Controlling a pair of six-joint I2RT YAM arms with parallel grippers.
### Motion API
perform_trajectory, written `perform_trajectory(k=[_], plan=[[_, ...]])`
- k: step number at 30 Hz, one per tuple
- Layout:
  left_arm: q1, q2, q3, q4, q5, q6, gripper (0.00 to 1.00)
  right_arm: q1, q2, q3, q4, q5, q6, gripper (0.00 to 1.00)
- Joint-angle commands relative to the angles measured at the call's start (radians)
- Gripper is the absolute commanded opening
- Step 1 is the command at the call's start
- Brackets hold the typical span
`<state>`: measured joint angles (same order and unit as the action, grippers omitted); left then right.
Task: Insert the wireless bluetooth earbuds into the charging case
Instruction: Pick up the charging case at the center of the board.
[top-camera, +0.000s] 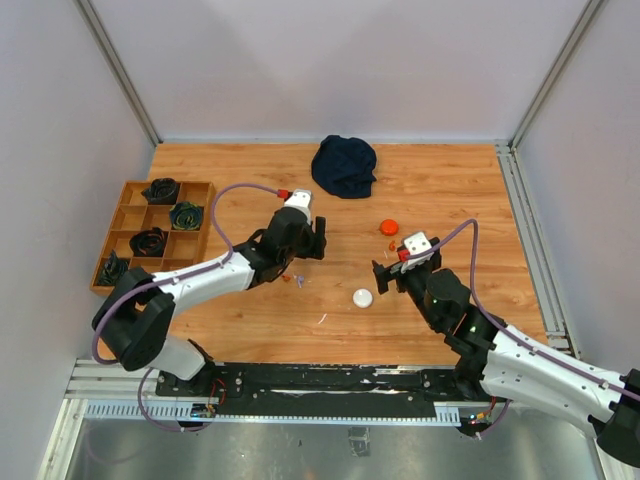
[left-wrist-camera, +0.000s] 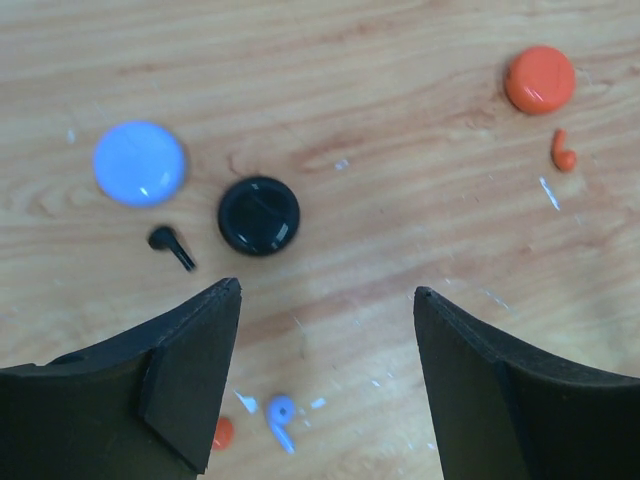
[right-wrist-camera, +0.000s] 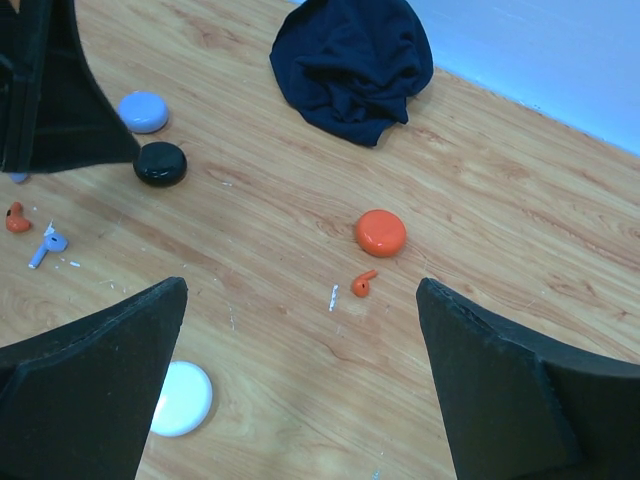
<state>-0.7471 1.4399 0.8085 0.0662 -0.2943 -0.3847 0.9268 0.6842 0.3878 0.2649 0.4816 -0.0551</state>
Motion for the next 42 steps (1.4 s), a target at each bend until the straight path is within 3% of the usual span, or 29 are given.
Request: perform_trajectory(k=[1,8,15,30,42], plan=[[0.059,0.072,0.054,0.026,0.064,0.175,0.74,-0.006,-0.001,-0.015,0.039,0.029,-0.016,1.0],[0.136,0.176,0.127,0.053,0.274,0.386,0.73,-0.006,0.025,-0.012,0.046,0.022,-0.023,0.99],[0.173,0.297,0.245,-0.047,0.359,0.513,0.72,-0.006,0.032,-0.014,0.051,0.021,-0.028,0.99],[0.196,0.486,0.413,-0.199,0.341,0.598,0.68,-0.006,0.034,-0.017,0.057,0.022,-0.031,0.99],[0.196,0.549,0.469,-0.284,0.332,0.584,0.57,-0.006,0.03,-0.019,0.06,0.02,-0.031,0.99]])
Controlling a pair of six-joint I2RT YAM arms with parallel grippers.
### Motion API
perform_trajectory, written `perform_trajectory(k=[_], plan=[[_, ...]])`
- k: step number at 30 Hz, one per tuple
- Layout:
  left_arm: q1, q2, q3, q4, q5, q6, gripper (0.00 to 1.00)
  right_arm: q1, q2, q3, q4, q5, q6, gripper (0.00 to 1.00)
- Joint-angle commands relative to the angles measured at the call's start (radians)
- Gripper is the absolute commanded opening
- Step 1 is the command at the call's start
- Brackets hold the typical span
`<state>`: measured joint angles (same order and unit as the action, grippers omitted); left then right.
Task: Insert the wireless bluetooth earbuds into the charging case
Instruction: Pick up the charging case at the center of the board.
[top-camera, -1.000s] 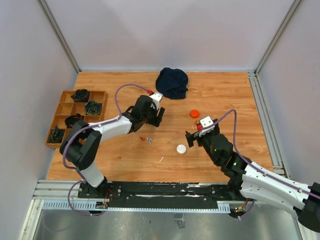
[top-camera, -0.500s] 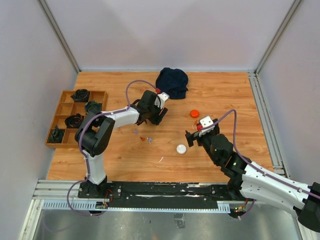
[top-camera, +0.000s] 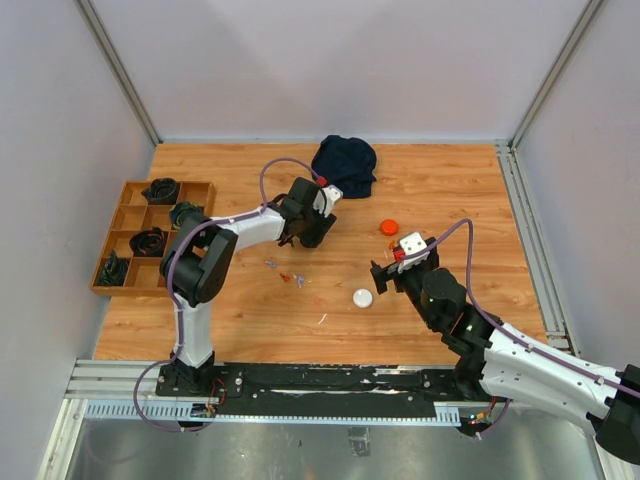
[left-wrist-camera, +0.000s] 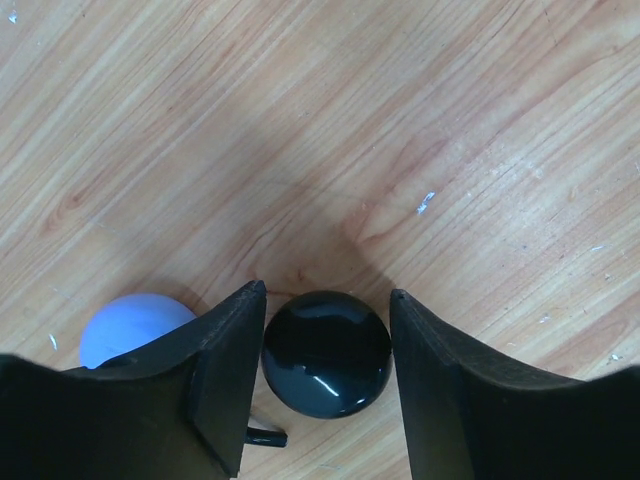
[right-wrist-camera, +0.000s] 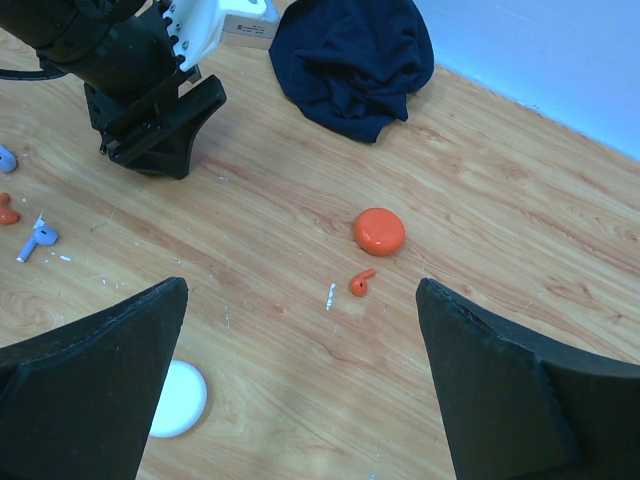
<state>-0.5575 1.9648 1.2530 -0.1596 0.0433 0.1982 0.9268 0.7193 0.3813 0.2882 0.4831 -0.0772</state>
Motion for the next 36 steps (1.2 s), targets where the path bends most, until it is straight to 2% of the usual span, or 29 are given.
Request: perform_trajectory(k=[1,5,12,19,26,36], plan=[[0.007,0.019,0.022,-0.063,-0.005,-0.006,0.56,-0.006,-0.006,-0.012,0.037,0.017,-0.007,0.99],[0.007,-0.028,-0.009,-0.057,0.003,-0.051,0.5,-0.006,-0.012,-0.013,0.035,0.008,-0.006,0.99],[0.007,-0.128,-0.098,-0.014,-0.008,-0.168,0.48,-0.006,-0.013,-0.013,0.034,-0.004,-0.003,0.99],[-0.002,-0.144,-0.128,-0.054,-0.07,-0.274,0.51,-0.006,-0.018,-0.011,0.029,-0.009,-0.001,0.99],[-0.021,-0.136,-0.122,-0.083,-0.103,-0.283,0.58,-0.006,-0.02,-0.009,0.027,-0.017,0.001,0.99],[-0.036,-0.147,-0.117,-0.133,-0.125,-0.305,0.6,-0.006,-0.026,-0.009,0.025,-0.024,0.002,0.99]])
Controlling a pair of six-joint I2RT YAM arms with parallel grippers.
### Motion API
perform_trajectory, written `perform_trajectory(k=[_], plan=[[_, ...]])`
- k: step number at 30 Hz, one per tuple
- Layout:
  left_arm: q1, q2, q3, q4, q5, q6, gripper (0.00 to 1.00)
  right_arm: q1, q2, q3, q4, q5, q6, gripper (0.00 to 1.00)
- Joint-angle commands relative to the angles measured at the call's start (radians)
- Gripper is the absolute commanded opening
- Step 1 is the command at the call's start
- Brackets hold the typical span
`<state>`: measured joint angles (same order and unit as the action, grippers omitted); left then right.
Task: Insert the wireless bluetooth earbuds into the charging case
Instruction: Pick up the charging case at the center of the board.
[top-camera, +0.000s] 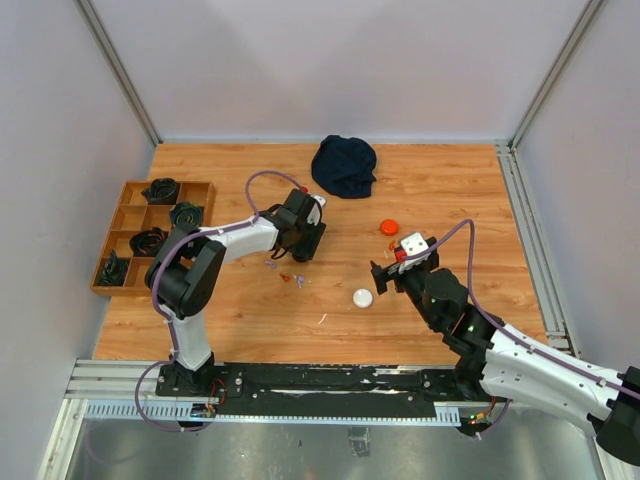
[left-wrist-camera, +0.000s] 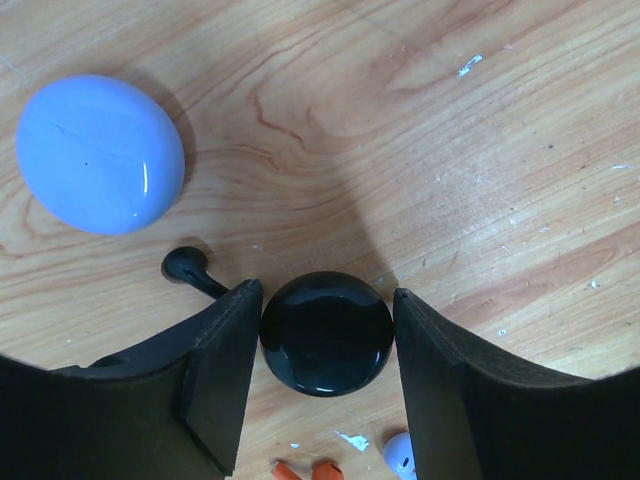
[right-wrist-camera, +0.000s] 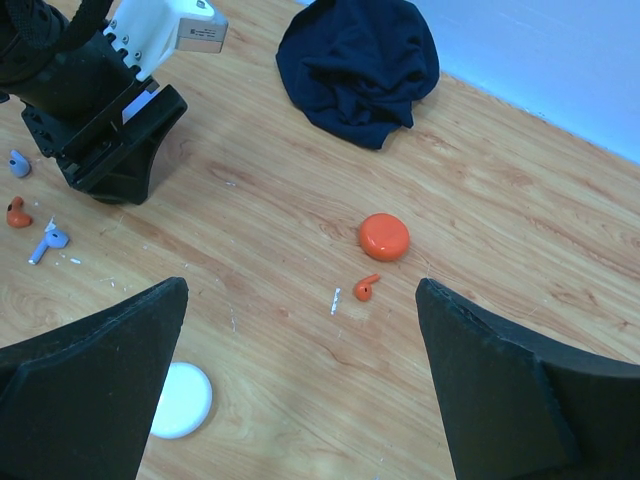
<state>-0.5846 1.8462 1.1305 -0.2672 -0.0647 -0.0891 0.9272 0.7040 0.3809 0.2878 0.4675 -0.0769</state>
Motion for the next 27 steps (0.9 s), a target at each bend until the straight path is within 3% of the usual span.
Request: perform_trajectory(k=[1,27], plan=[[-0.009,-0.025,0.008,-0.027,-0.018,-0.019,0.6,-0.007,-0.01,-0.008,0.025,-0.008,0.002,0.98],[-0.015,0.002,0.012,-0.091,-0.041,-0.097,0.59,-0.007,-0.003,-0.007,0.024,-0.028,0.007,0.99]])
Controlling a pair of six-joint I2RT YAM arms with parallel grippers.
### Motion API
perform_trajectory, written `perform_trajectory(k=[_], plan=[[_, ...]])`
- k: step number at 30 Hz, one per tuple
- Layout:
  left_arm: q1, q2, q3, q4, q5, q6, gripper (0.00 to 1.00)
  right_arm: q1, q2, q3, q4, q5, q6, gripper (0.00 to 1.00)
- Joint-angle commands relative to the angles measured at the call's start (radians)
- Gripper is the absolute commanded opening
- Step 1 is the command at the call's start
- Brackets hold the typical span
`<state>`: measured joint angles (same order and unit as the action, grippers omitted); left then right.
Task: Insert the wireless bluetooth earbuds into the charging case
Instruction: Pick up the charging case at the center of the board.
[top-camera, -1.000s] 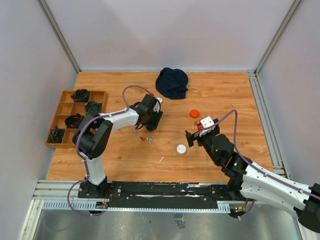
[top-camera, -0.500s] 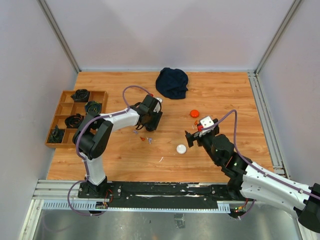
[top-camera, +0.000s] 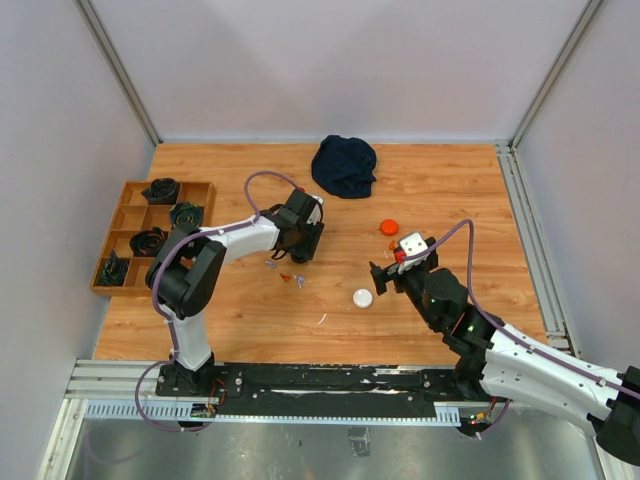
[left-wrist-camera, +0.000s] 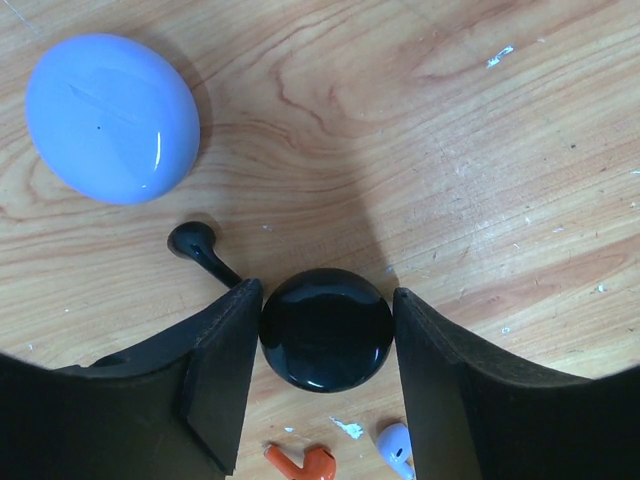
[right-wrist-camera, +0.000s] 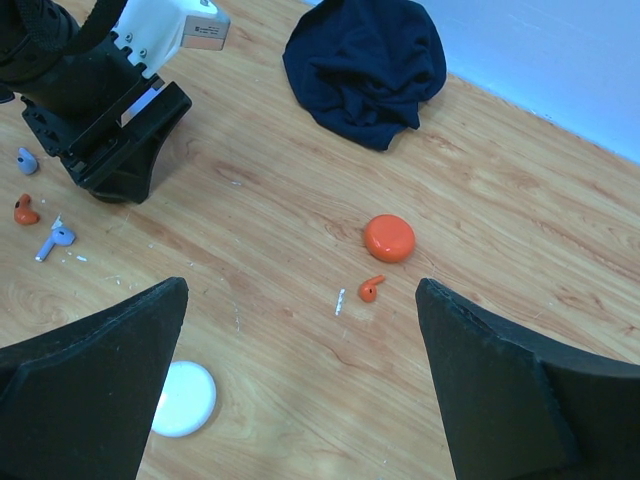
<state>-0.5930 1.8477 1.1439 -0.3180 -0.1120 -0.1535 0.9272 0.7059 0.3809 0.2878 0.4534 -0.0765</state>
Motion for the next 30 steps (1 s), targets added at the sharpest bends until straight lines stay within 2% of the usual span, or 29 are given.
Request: perform_trajectory(k=[1,11,20,30], plan=[[-0.007,-0.012,-0.01,-0.032,0.003,-0.039,0.59,-0.007,-0.003,-0.006,0.025,-0.036,0.008,0.99],[-0.007,-0.155,-0.123,0.127,0.001,-0.174,0.46,-0.006,0.037,0.006,0.027,-0.114,0.035,0.99],[-0.011,-0.34,-0.27,0.311,0.025,-0.323,0.46,-0.007,0.086,-0.017,0.122,-0.246,0.049,0.99],[-0.094,-0.548,-0.42,0.538,-0.011,-0.475,0.46,-0.007,0.091,-0.09,0.311,-0.338,0.065,0.99]])
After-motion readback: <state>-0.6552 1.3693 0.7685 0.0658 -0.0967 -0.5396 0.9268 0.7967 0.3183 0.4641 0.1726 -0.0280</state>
